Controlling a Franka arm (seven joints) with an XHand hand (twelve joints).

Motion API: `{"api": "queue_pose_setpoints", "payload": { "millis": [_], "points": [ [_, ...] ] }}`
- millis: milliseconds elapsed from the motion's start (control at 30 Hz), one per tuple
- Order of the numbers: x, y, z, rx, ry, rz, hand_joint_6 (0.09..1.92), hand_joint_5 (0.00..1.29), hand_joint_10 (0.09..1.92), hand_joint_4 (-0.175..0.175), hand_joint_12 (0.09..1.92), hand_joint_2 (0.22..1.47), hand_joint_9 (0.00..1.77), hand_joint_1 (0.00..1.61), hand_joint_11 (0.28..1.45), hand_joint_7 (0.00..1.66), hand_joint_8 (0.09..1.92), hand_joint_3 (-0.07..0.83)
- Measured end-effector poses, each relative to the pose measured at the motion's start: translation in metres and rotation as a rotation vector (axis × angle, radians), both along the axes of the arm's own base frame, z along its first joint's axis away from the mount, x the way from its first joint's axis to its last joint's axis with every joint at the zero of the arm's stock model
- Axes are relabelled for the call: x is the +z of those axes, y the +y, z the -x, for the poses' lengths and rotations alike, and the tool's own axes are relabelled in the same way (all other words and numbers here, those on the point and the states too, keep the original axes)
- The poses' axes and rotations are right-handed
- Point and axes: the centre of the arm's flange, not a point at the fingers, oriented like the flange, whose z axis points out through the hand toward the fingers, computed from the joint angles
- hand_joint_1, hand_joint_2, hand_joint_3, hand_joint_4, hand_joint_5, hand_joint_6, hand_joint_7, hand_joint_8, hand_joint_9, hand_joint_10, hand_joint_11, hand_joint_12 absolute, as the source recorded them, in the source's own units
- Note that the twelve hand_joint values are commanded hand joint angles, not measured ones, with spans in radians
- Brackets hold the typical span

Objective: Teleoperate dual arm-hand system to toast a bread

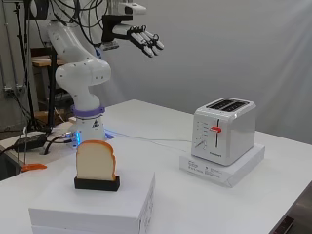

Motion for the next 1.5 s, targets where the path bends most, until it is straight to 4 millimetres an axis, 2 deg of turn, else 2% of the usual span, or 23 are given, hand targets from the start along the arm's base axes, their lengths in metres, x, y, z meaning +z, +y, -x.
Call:
{"api": "queue_pose_setpoints", "payload": {
  "millis": [100,167,300,400,533,633,733,833,933,1067,1167,1300,1400,1500],
  "points": [
    [-0.028,-0.034,0.009,0.077,0.038,-0.054,0.09,0.32,0.09,-0.095,0.09,1.24,0.68,0.19,0.51,0.58,0.09,-0.007],
    [-0.037,-0.050,0.015,0.118,0.043,-0.080,0.09,0.33,0.09,-0.094,0.09,1.23,0.67,0.19,0.51,0.58,0.09,-0.012],
    [-0.038,-0.053,0.018,0.115,0.051,-0.071,0.09,0.31,0.09,-0.097,0.09,1.19,0.63,0.20,0.48,0.54,0.09,-0.017],
    [-0.031,-0.065,0.007,0.034,0.078,-0.071,0.09,0.36,0.09,-0.041,0.09,1.21,0.58,0.24,0.50,0.46,0.09,-0.004],
    [-0.007,-0.116,-0.011,-0.219,0.086,-0.032,0.09,0.42,0.09,-0.001,0.09,1.20,0.62,0.24,0.55,0.47,0.09,-0.003],
    [0.002,-0.156,-0.003,-0.406,0.083,-0.001,0.09,0.47,0.09,0.012,0.09,1.20,0.73,0.26,0.62,0.52,0.09,0.000],
    [-0.012,-0.208,0.015,-0.542,0.112,-0.032,0.09,0.62,0.09,0.069,0.09,1.19,0.79,0.31,0.64,0.61,0.09,-0.005],
    [-0.030,-0.255,0.039,-0.651,0.193,-0.082,0.09,0.60,0.09,0.075,0.09,1.11,0.78,0.33,0.62,0.61,0.09,-0.013],
    [-0.043,-0.286,0.041,-0.708,0.265,-0.121,0.09,0.56,0.09,0.073,0.09,1.08,0.76,0.32,0.59,0.60,0.09,-0.011],
    [-0.061,-0.309,0.019,-0.733,0.327,-0.133,0.09,0.56,0.09,0.046,0.09,1.08,0.82,0.31,0.58,0.66,0.09,-0.005],
    [-0.073,-0.325,-0.013,-0.739,0.366,-0.111,0.09,0.56,0.09,0.015,0.09,1.06,0.86,0.33,0.60,0.70,0.09,-0.009],
    [-0.098,-0.361,-0.052,-0.712,0.403,-0.095,0.09,0.57,0.09,-0.014,0.09,1.06,0.88,0.31,0.60,0.72,0.09,-0.003],
    [-0.114,-0.386,-0.081,-0.671,0.412,-0.084,0.09,0.55,0.09,-0.031,0.09,1.07,0.87,0.28,0.57,0.71,0.09,0.001],
    [-0.129,-0.397,-0.116,-0.628,0.426,-0.067,0.09,0.50,0.09,-0.048,0.09,1.07,0.80,0.24,0.51,0.67,0.09,-0.001]
  ]
}}
